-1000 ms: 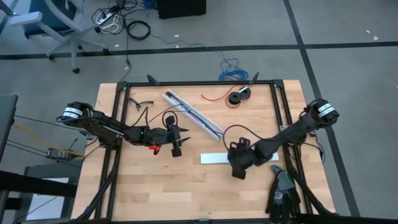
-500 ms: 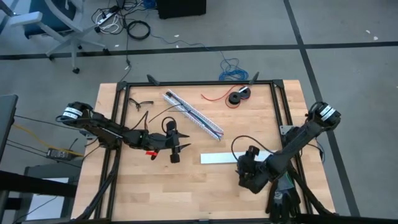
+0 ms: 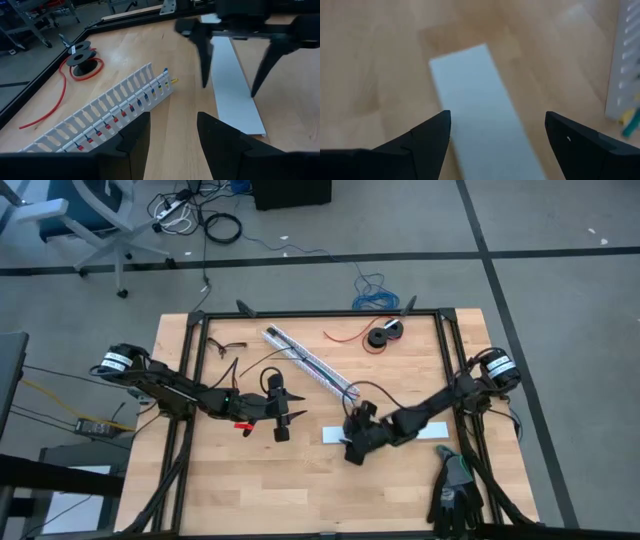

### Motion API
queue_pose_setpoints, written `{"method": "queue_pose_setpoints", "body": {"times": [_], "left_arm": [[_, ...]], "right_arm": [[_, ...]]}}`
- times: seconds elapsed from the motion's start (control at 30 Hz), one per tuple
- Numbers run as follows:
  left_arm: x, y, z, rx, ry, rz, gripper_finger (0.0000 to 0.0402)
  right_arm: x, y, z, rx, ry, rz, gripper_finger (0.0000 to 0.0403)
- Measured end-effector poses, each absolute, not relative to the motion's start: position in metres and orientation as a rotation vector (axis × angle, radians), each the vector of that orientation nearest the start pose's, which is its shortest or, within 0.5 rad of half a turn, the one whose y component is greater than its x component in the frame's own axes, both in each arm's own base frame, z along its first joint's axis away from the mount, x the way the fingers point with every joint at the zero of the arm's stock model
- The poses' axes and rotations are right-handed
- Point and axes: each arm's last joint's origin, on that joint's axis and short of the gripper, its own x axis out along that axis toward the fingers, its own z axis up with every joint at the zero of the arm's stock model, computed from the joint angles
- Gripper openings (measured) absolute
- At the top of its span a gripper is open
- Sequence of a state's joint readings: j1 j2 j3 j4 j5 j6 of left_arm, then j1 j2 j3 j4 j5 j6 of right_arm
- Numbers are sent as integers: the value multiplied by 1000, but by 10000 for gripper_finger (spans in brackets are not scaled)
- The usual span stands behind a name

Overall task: Ziptie cables
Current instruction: Close the white cable duct

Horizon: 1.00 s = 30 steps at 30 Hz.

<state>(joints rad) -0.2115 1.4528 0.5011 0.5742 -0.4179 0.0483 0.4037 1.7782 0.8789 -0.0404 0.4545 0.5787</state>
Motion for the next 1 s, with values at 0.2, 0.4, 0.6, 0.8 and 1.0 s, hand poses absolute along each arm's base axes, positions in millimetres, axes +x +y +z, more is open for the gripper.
{"method": "queue_pose_setpoints", "body": {"times": [0.2, 0.4, 0.6, 0.8, 1.0], "left_arm": [[264, -45, 166, 165, 366, 196, 173], [264, -45, 166, 165, 366, 195, 173], [264, -45, 166, 165, 366, 195, 173], [264, -45, 166, 165, 366, 195, 173], [264, -45, 166, 164, 365, 195, 173]], "right_arm": [[317, 97, 131, 228, 847, -252, 308], [321, 87, 131, 284, 863, -227, 308], [329, 89, 137, 199, 809, -39, 308], [331, 87, 139, 38, 782, 25, 308], [331, 75, 136, 17, 823, 21, 308]]}}
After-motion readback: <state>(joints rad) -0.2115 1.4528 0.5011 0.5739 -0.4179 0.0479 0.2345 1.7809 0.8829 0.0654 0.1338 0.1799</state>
